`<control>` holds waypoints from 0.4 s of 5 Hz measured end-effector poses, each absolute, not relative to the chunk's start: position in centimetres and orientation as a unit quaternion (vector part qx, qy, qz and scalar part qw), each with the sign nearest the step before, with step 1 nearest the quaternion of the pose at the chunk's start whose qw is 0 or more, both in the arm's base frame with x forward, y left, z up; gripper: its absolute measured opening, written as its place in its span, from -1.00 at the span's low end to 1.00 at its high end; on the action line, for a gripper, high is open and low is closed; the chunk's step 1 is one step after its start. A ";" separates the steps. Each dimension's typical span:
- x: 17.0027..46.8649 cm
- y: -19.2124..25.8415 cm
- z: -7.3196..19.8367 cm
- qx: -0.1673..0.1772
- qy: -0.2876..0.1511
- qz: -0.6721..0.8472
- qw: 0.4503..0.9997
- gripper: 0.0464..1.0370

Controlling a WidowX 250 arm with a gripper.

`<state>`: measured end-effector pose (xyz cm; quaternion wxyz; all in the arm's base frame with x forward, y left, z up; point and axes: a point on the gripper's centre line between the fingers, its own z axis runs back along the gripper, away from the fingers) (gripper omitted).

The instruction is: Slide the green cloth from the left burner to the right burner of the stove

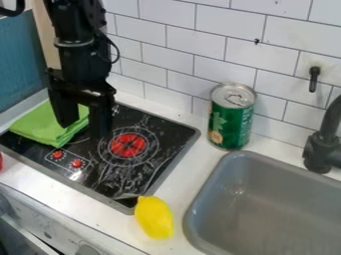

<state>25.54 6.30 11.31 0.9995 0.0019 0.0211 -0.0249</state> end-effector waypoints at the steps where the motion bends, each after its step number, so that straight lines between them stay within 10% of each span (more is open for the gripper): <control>1: 25.4 6.3 10.6 -0.002 0.034 -0.027 0.999 0.94; 2: 27.1 9.0 10.8 0.000 0.010 -0.021 1.000 0.94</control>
